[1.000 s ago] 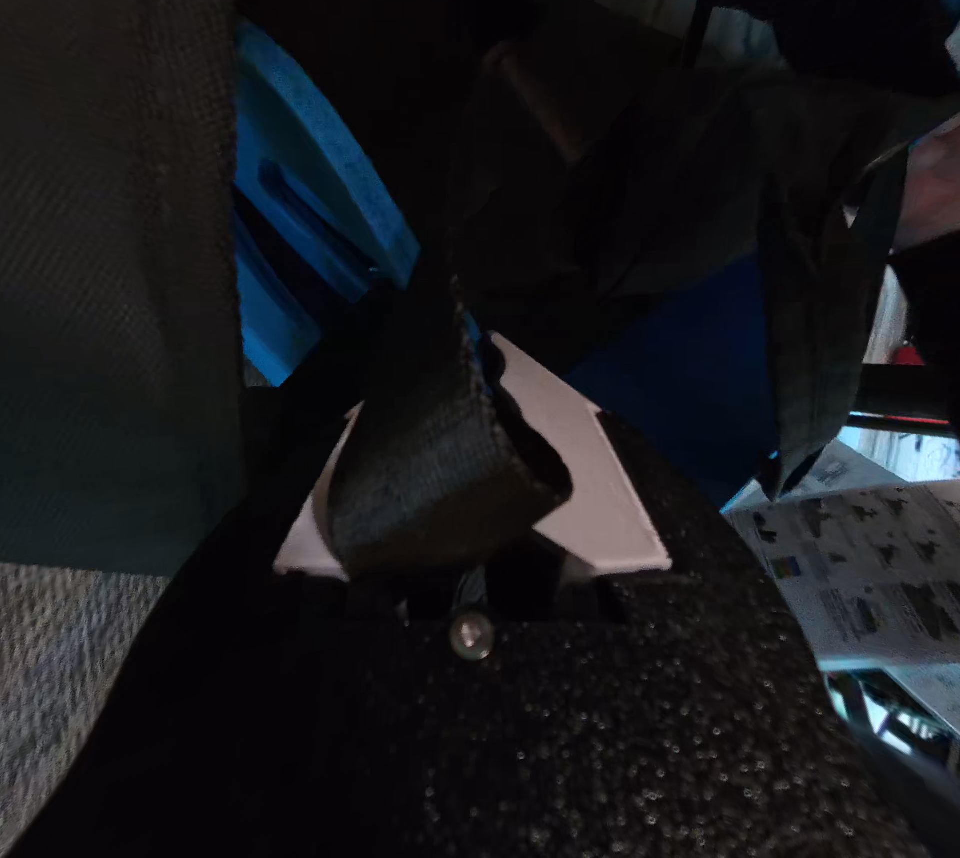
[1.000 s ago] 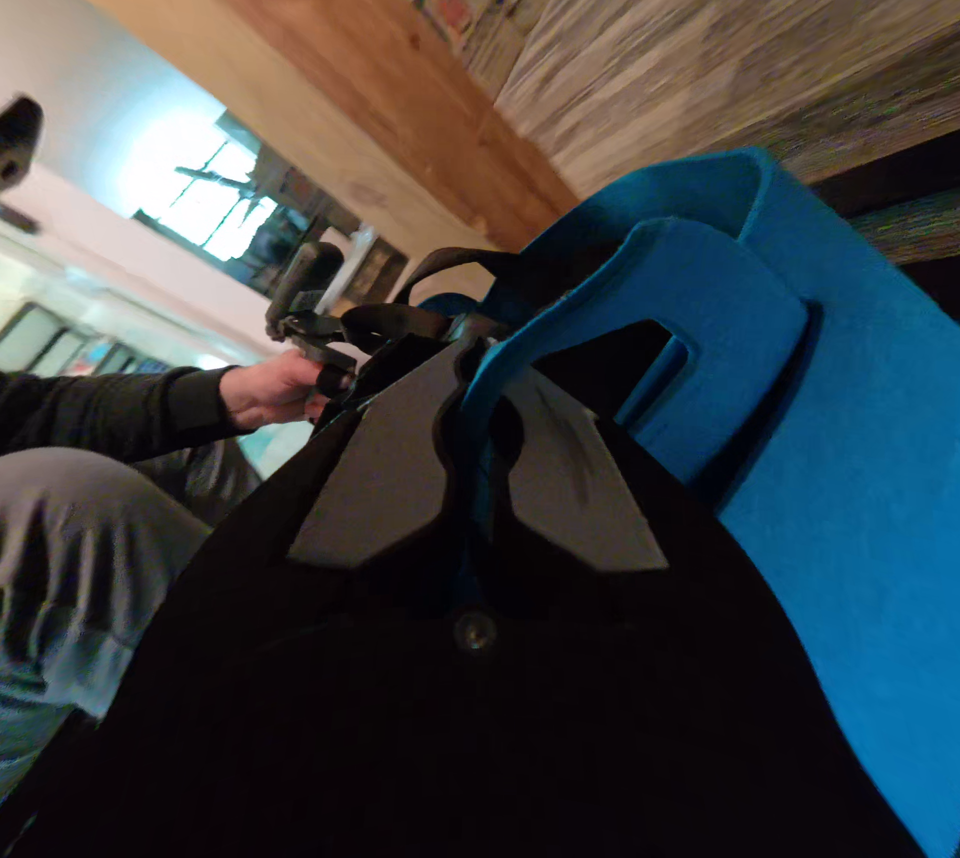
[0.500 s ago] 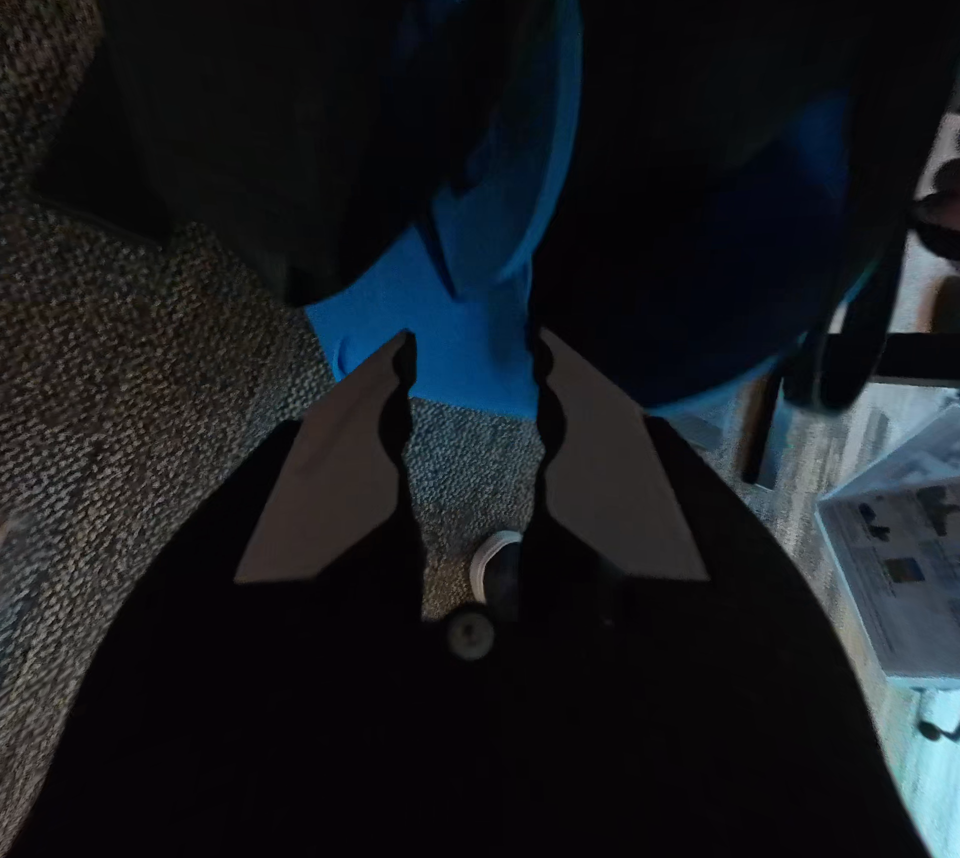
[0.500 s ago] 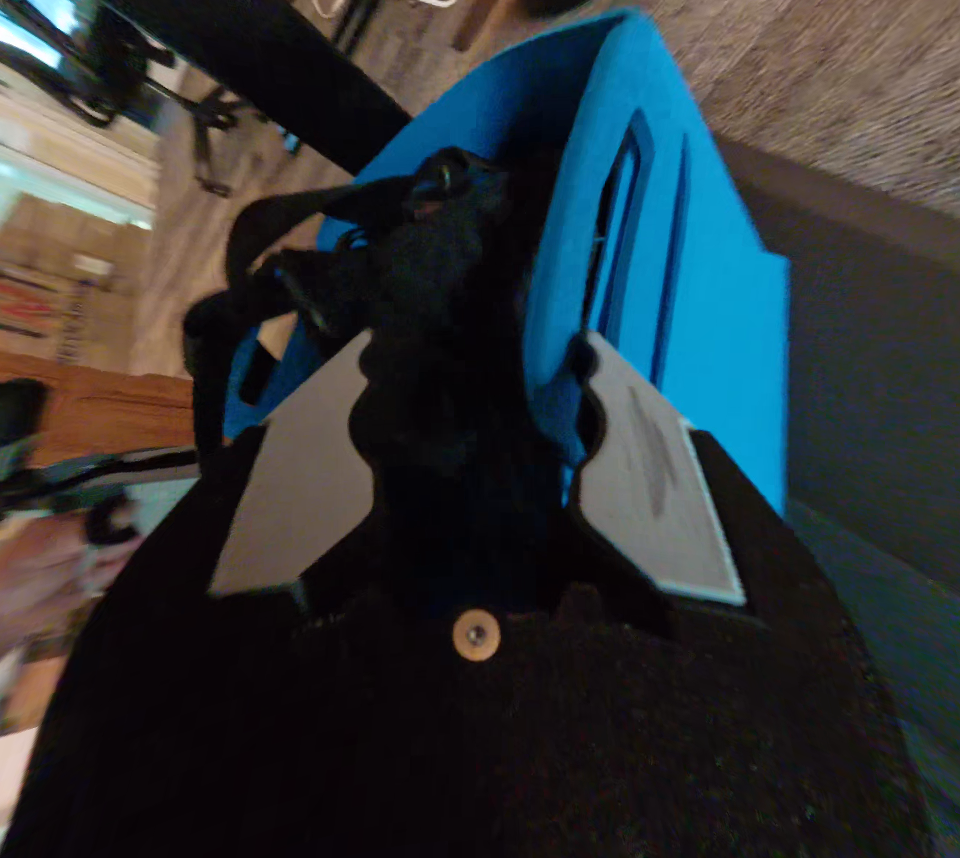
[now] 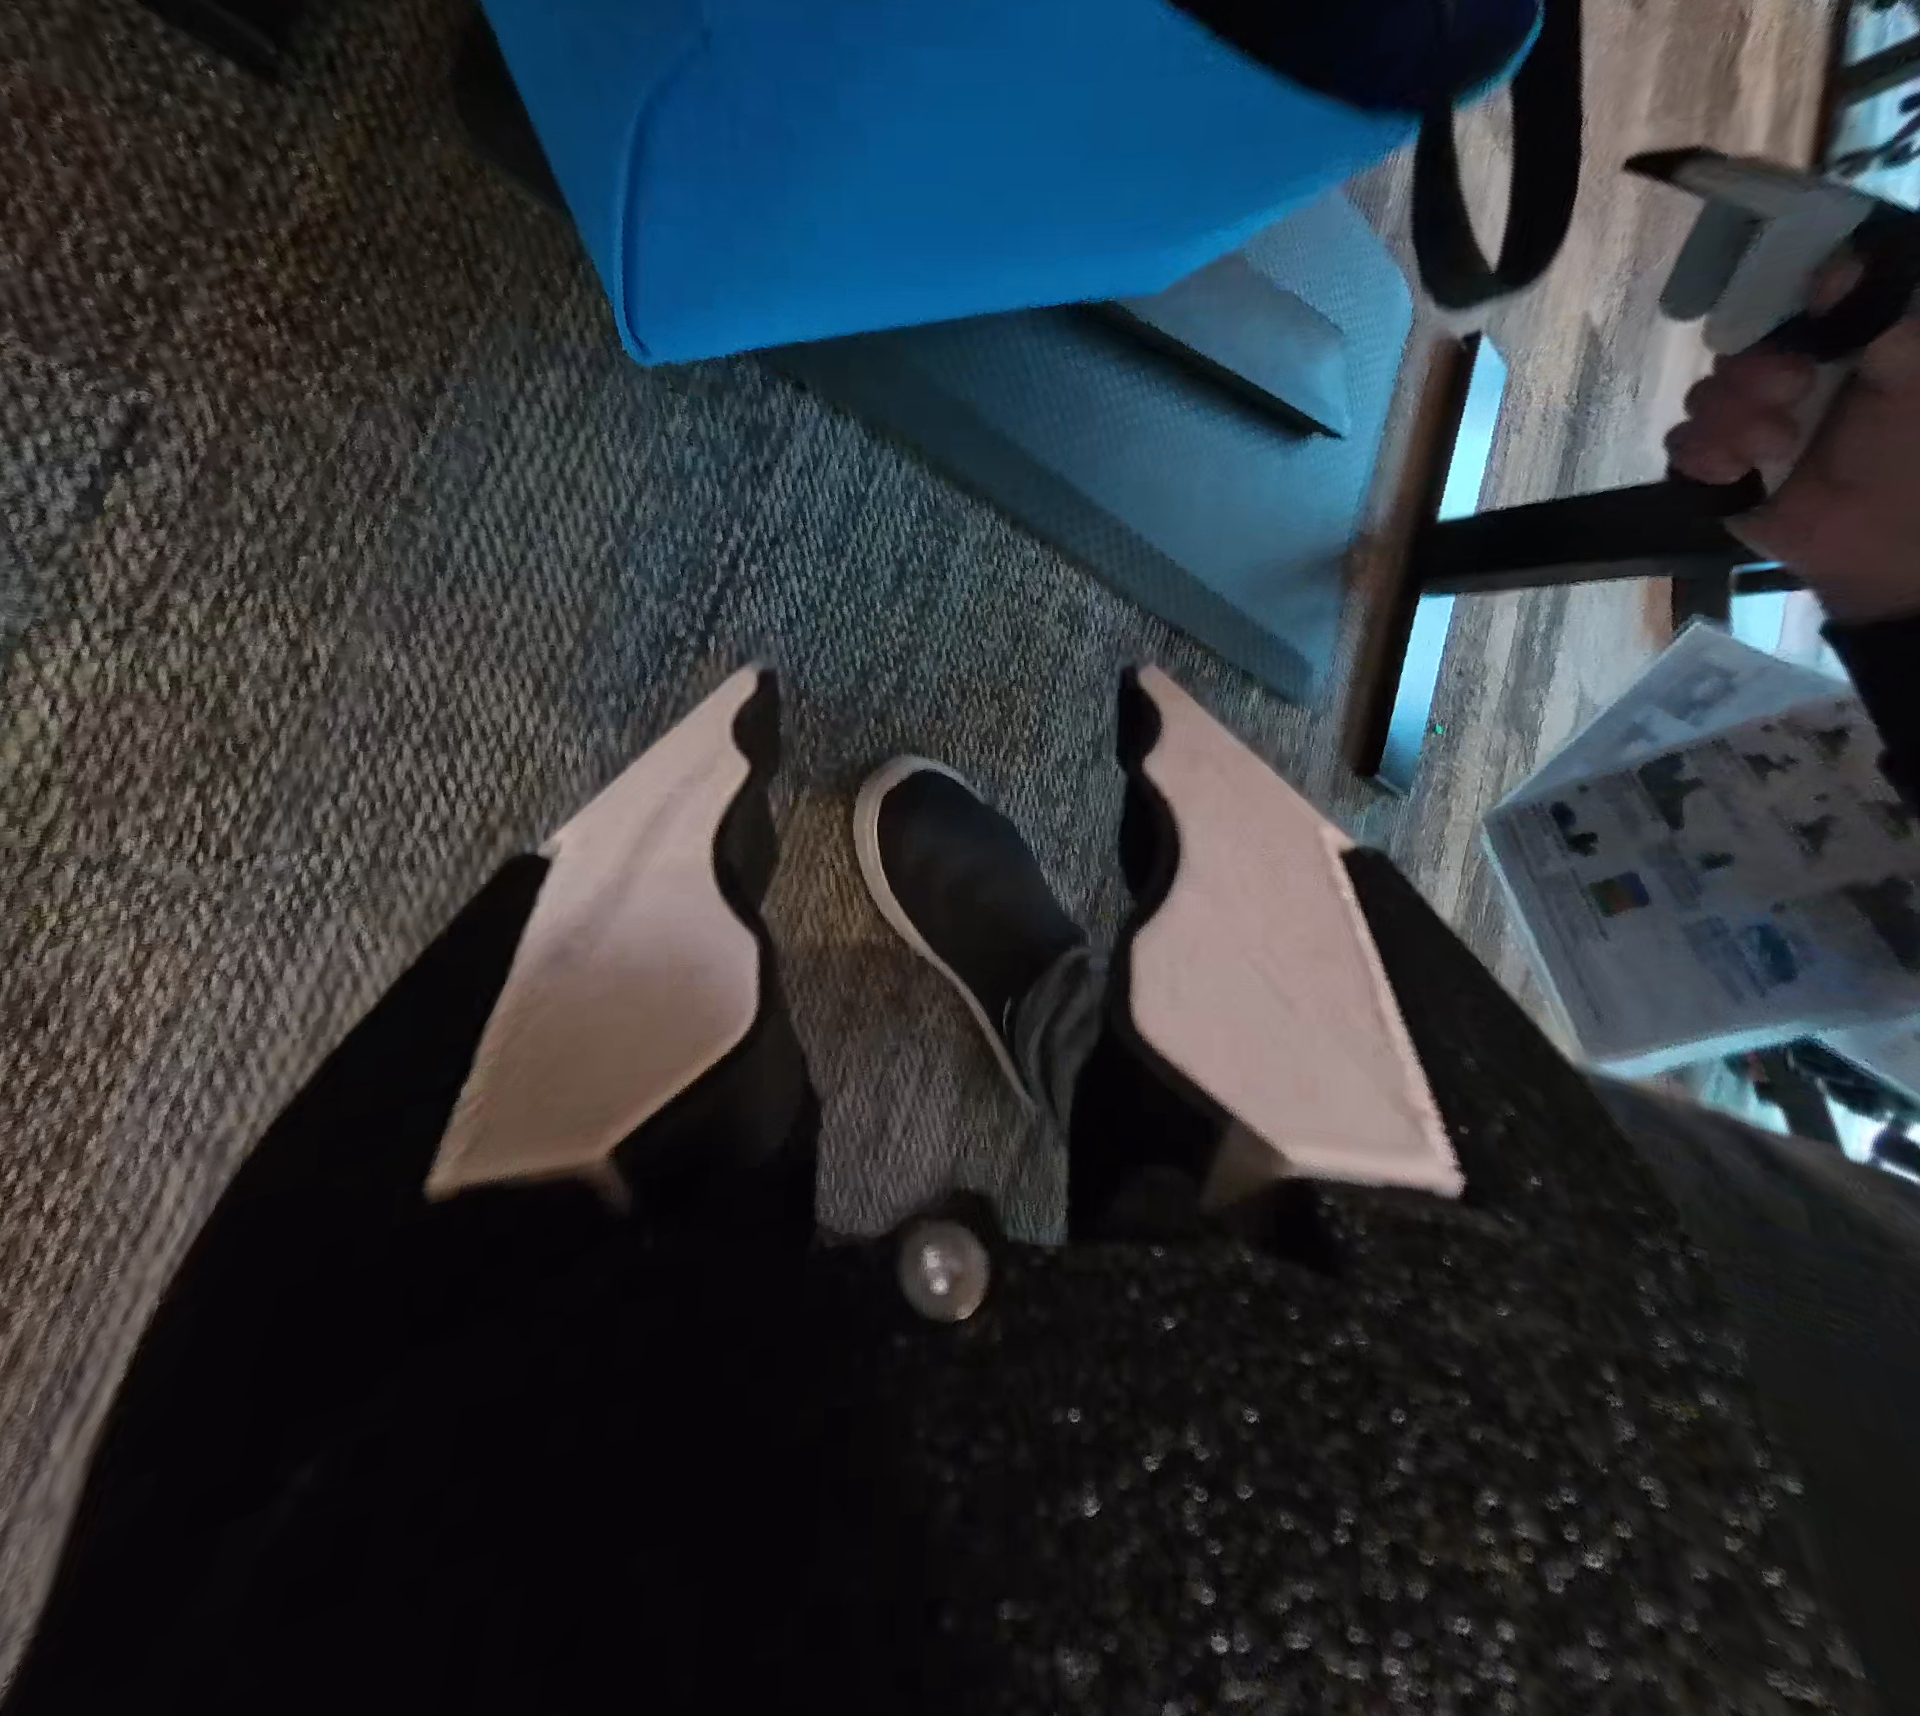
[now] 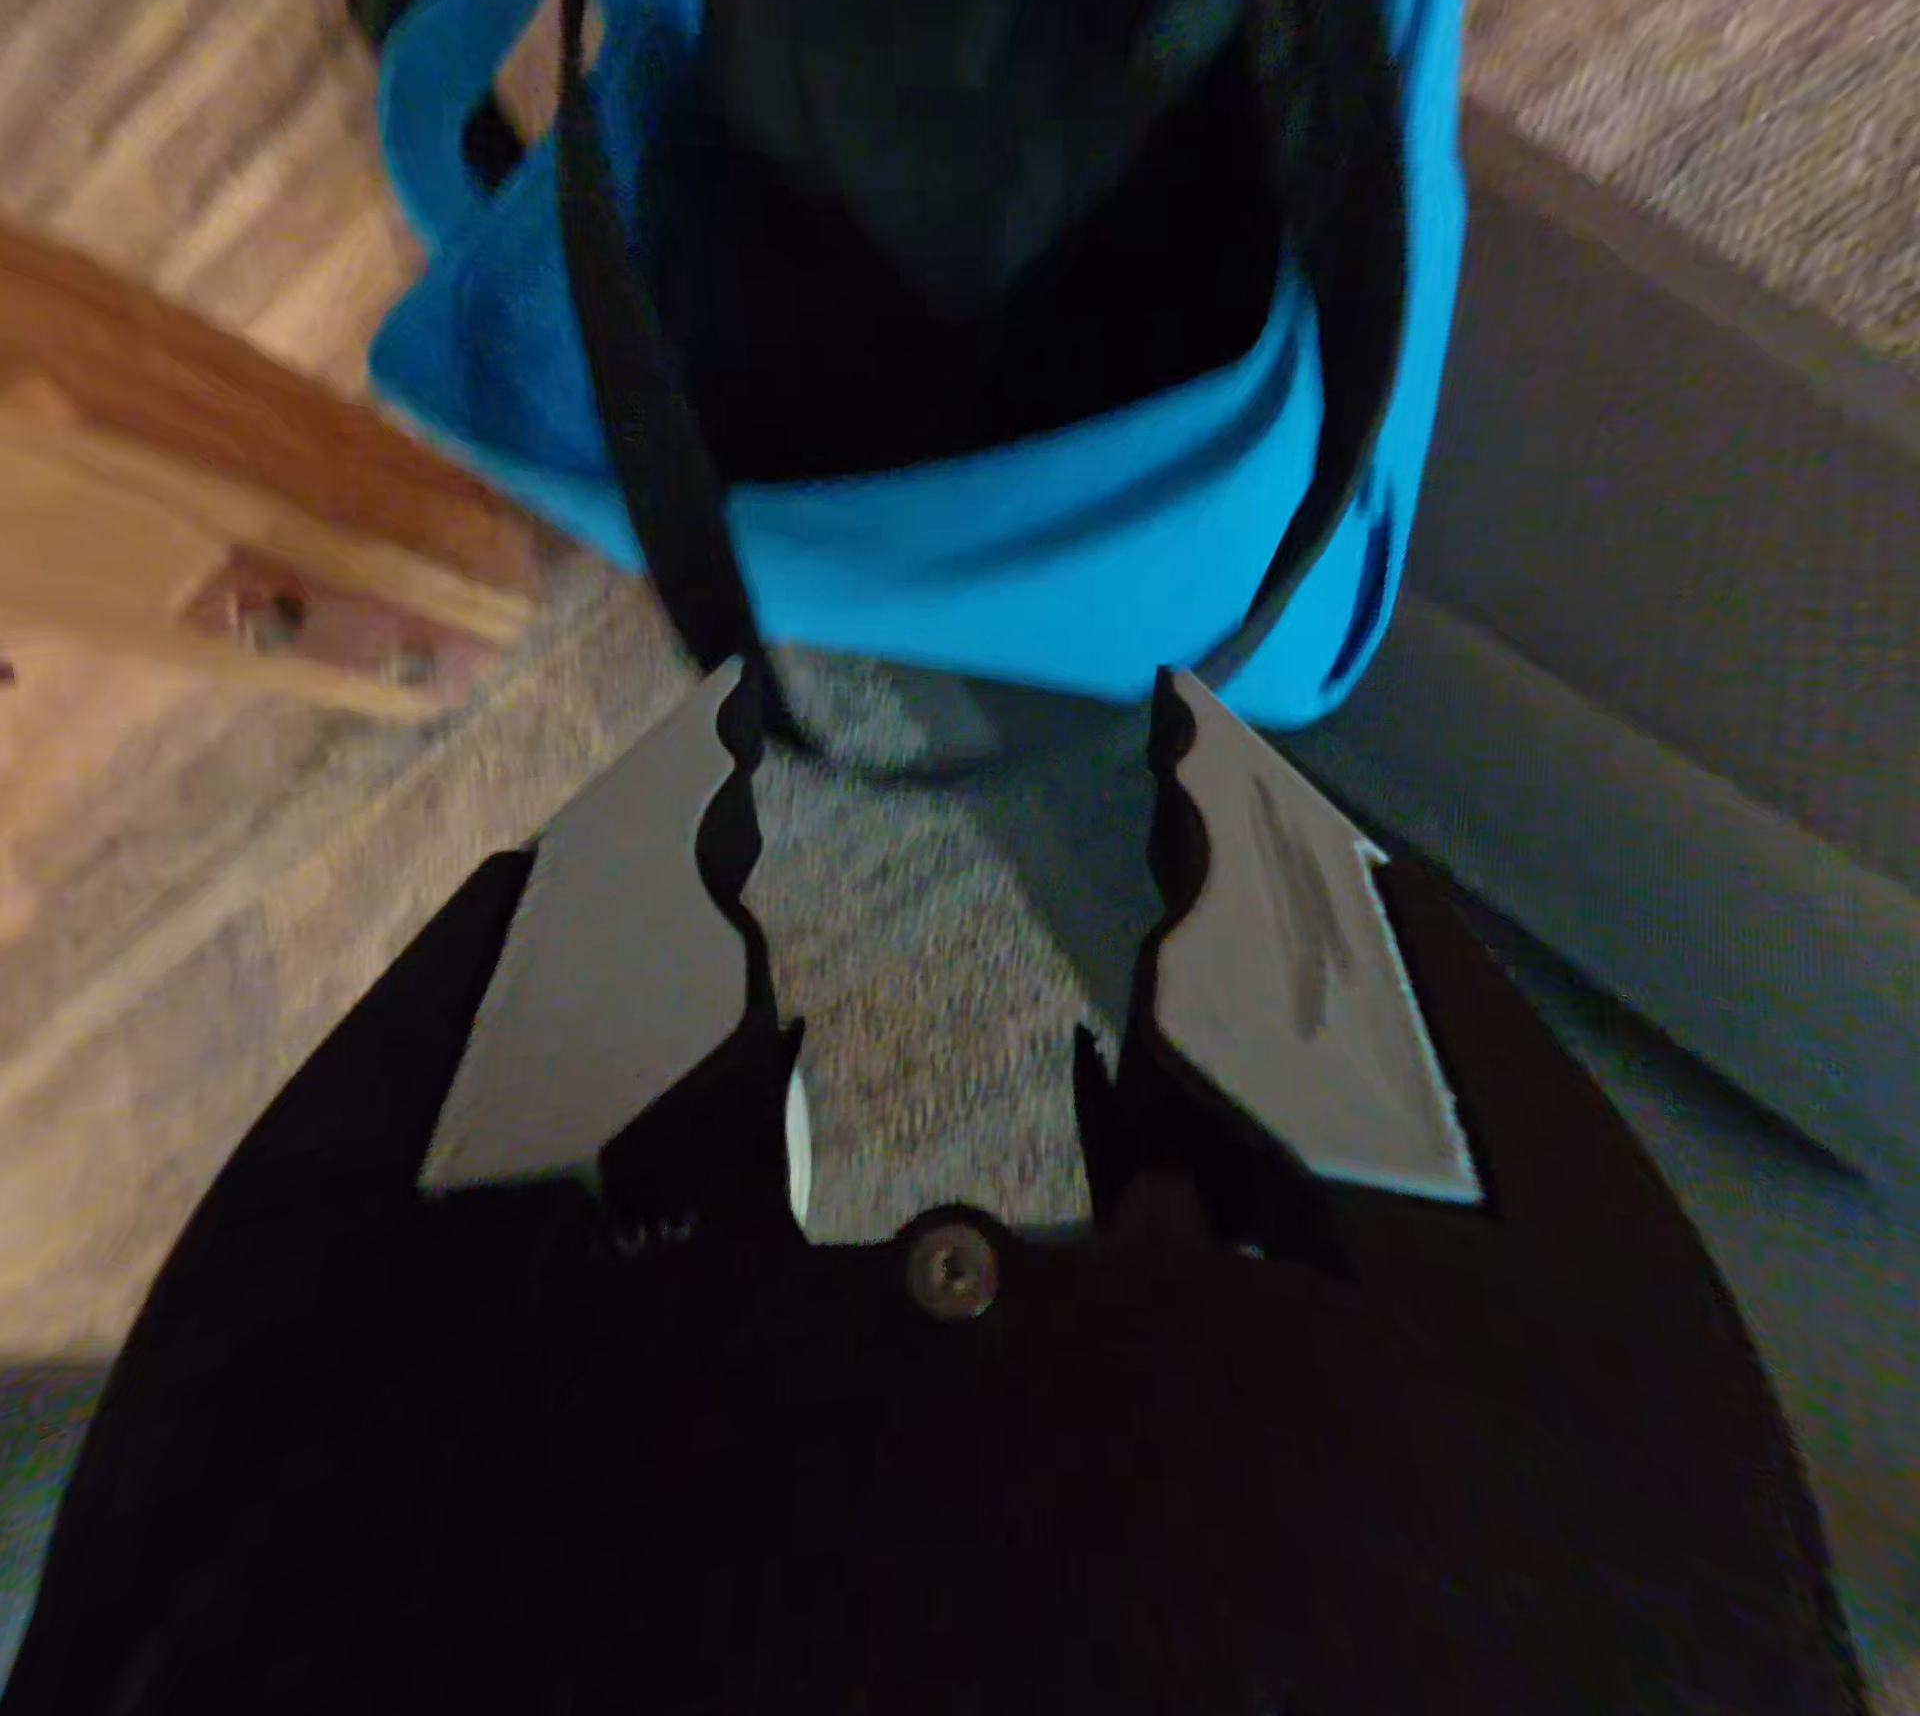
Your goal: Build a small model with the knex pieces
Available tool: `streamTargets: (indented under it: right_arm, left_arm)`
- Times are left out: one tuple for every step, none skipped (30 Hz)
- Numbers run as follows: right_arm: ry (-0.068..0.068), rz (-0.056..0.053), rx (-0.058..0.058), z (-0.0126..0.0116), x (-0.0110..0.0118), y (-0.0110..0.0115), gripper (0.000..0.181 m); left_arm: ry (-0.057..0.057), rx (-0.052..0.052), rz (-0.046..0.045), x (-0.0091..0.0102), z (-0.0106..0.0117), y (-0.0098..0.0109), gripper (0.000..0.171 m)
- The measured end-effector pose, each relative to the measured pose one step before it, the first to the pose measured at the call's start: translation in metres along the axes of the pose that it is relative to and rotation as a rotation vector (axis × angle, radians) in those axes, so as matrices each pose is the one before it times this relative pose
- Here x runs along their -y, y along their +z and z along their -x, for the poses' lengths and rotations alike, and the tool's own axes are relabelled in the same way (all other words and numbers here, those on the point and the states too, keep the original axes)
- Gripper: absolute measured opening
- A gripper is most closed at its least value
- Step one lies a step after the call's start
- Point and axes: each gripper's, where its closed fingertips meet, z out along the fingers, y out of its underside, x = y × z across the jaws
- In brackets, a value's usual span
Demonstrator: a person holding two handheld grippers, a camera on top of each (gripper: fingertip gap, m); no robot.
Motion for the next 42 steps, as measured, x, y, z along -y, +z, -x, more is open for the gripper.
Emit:
streamTargets:
  right_arm:
    - [-0.0213,0.0455,0.0042,0.00935,-0.02293,-0.01537,0.075]
    - [-0.0087,0.0399,0.0051,0.00864,-0.02462,-0.01519,0.075]
    - [-0.0076,0.0440,0.0136,0.00977,-0.02747,-0.01528,0.074]
    - [-0.0136,0.0526,0.0075,0.00911,-0.03022,-0.01550,0.074]
    - [-0.0154,0.0496,-0.0056,0.00750,-0.03144,-0.01493,0.074]
    - [-0.0168,0.0483,-0.0083,0.00735,-0.03249,-0.01398,0.075]
    - [-0.0188,0.0422,0.0027,0.00928,-0.03303,-0.01289,0.074]
    - [-0.0129,0.0388,0.0073,0.01200,-0.03307,-0.01103,0.074]
    - [-0.0141,0.0377,-0.0004,0.01161,-0.03325,-0.00877,0.074]
    - [-0.0010,0.0306,0.0052,0.01269,-0.03156,-0.00700,0.074]
    - [0.0335,0.0168,0.0275,0.01542,-0.02836,-0.00493,0.074]
    - [0.0472,0.0146,0.0319,0.01515,-0.02629,-0.00304,0.074]
    - [0.0232,0.0229,0.0126,0.01138,-0.02523,-0.00081,0.075]
    - [-0.0038,0.0149,-0.0027,0.00971,-0.02073,-0.00058,0.075]
    - [-0.0088,-0.0022,0.0010,0.01101,-0.01534,0.00032,0.075]
    - [0.0009,-0.0121,0.0106,0.01145,-0.00996,-0.00022,0.075]
    - [0.0115,-0.0127,0.0185,0.01164,-0.00664,0.00017,0.075]
    - [0.0056,-0.0151,0.0212,0.00957,-0.00351,0.00010,0.075]
    - [-0.0112,-0.0199,0.0081,0.00760,0.00000,-0.00143,0.074]
    - [-0.0210,-0.0133,0.0022,0.00522,0.00164,-0.00203,0.074]
    - [-0.0211,-0.0090,0.0014,0.00310,0.00270,-0.00260,0.074]
    - [-0.0161,-0.0127,0.0034,0.00270,0.00450,-0.00426,0.074]
    - [-0.0105,-0.0156,0.0077,0.00299,0.00548,-0.00623,0.074]
    - [-0.0098,-0.0164,0.0104,0.00349,0.00438,-0.00654,0.073]
    - [-0.0091,-0.0163,0.0085,0.00407,0.00315,-0.00731,0.069]
    - [-0.0084,-0.0197,0.0037,0.00318,0.00240,-0.00781,0.069]
    - [-0.0063,-0.0208,0.0011,0.00257,0.00103,-0.00667,0.069]
    - [-0.0033,-0.0154,0.0008,0.00175,-0.00110,-0.00561,0.069]
    - [-0.0025,-0.0088,-0.0011,0.00044,-0.00335,-0.00327,0.069]
    - [-0.0012,-0.0051,-0.0030,-0.00020,-0.00532,-0.00298,0.069]
    - [0.0022,-0.0012,-0.0037,-0.00078,-0.00691,-0.00186,0.069]
    - [0.0069,0.0032,0.0002,-0.00057,-0.00831,-0.00080,0.069]
    - [0.0085,0.0015,0.0045,0.00024,-0.00833,-0.00116,0.069]
    - [0.0036,-0.0045,0.0034,0.00061,-0.00673,-0.00195,0.068]
    - [-0.0007,-0.0015,0.0014,0.00069,-0.00692,-0.00213,0.068]
    - [-0.0028,0.0052,0.0016,0.00111,-0.00736,-0.00204,0.068]
    - [-0.0054,0.0043,0.0038,0.00172,-0.00685,-0.00247,0.067]
    - [-0.0069,-0.0055,0.0059,0.00202,-0.00448,-0.00380,0.062]
    - [-0.0018,-0.0100,0.0043,0.00083,-0.00085,-0.00291,0.060]
    - [0.0031,-0.0176,0.0019,0.00072,0.00066,-0.00591,0.060]
    - [0.0022,-0.0374,0.0017,0.00094,0.00596,-0.00737,0.060]
    - [-0.0073,-0.0418,-0.0001,0.00183,0.00870,-0.00893,0.059]
  left_arm:
    - [-0.0062,0.0082,0.01571,-0.01263,-0.00377,-0.01102,0.064]
    - [-0.0089,-0.0056,0.00308,-0.01120,-0.00602,-0.01123,0.064]
    - [-0.0054,-0.0141,-0.00440,-0.00998,-0.00766,-0.01147,0.064]
    - [-0.0002,-0.0039,-0.00144,-0.00977,-0.00669,-0.01156,0.065]
    - [0.0074,0.0119,-0.00236,-0.00869,-0.00501,-0.01183,0.066]
    - [0.0146,0.0160,-0.00828,-0.00681,-0.00502,-0.01232,0.067]
    - [0.0182,0.0168,-0.00935,-0.00568,-0.00478,-0.01269,0.067]
    - [0.0114,0.0185,-0.00968,-0.00465,-0.00442,-0.01268,0.067]
    - [-0.0008,0.0079,-0.01762,-0.00227,-0.00580,-0.01290,0.067]
    - [-0.0036,-0.0014,-0.02881,0.00033,-0.00741,-0.01315,0.067]
    - [-0.0002,-0.0003,-0.03201,0.00178,-0.00751,-0.01272,0.067]
    - [0.0044,0.0086,-0.02874,0.00202,-0.00616,-0.01155,0.067]
    - [0.0087,0.0130,-0.02294,0.00183,-0.00520,-0.01057,0.067]
    - [0.0129,0.0144,-0.02459,0.00250,-0.00492,-0.00982,0.067]
    - [0.0160,0.0125,-0.02911,0.00349,-0.00552,-0.00933,0.067]
    - [0.0120,0.0052,-0.02375,0.00337,-0.00681,-0.00849,0.066]
    - [0.0036,-0.0043,-0.01958,0.00332,-0.00834,-0.00777,0.065]
    - [0.0007,-0.0073,-0.02205,0.00416,-0.00921,-0.00728,0.064]
    - [0.0063,-0.0073,-0.01932,0.00379,-0.00941,-0.00654,0.064]
    - [0.0145,-0.0012,-0.01230,0.00279,-0.00846,-0.00587,0.064]
    - [0.0192,0.0050,-0.01109,0.00222,-0.00721,-0.00532,0.064]
    - [0.0169,0.0063,-0.00774,0.00147,-0.00657,-0.00475,0.064]
    - [0.0120,0.0038,-0.00235,0.00015,-0.00652,-0.00415,0.063]
    - [0.0067,-0.0012,-0.00420,0.00026,-0.00742,-0.00411,0.064]
    - [0.0076,-0.0091,-0.01187,0.00110,-0.00888,-0.00419,0.063]
    - [0.0110,-0.0071,-0.01242,0.00122,-0.00873,-0.00395,0.062]
    - [0.0120,-0.0006,-0.01029,0.00082,-0.00766,-0.00357,0.062]
    - [0.0103,0.0014,-0.01263,0.00118,-0.00724,-0.00340,0.062]
    - [0.0075,-0.0044,-0.01173,0.00103,-0.00754,-0.00291,0.062]
    - [0.0057,-0.0070,-0.00978,0.00078,-0.00741,-0.00226,0.062]
    - [0.0048,-0.0058,-0.00501,0.00004,-0.00671,-0.00167,0.062]
    - [0.0070,-0.0048,0.00006,-0.00060,-0.00630,-0.00106,0.062]
    - [0.0102,-0.0037,0.00355,-0.00096,-0.00582,-0.00066,0.062]
    - [0.0091,-0.0010,0.00277,-0.00043,-0.00547,-0.00048,0.062]
    - [0.0065,-0.0012,-0.00175,0.00078,-0.00557,-0.00060,0.062]
    - [0.0069,-0.0051,-0.00374,0.00144,-0.00636,-0.00051,0.062]
    - [0.0097,-0.0053,-0.00284,0.00164,-0.00639,-0.00038,0.062]
    - [0.0107,-0.0030,-0.00455,0.00222,-0.00593,-0.00024,0.062]
    - [0.0091,-0.0036,-0.00472,0.00242,-0.00592,0.00006,0.061]
    - [0.0091,-0.0059,-0.00178,0.00210,-0.00605,0.00002,0.061]
    - [0.0110,-0.0044,-0.00065,0.00184,-0.00563,0.00008,0.061]
    - [0.0127,-0.0002,-0.00167,0.00195,-0.00490,-0.00019,0.061]
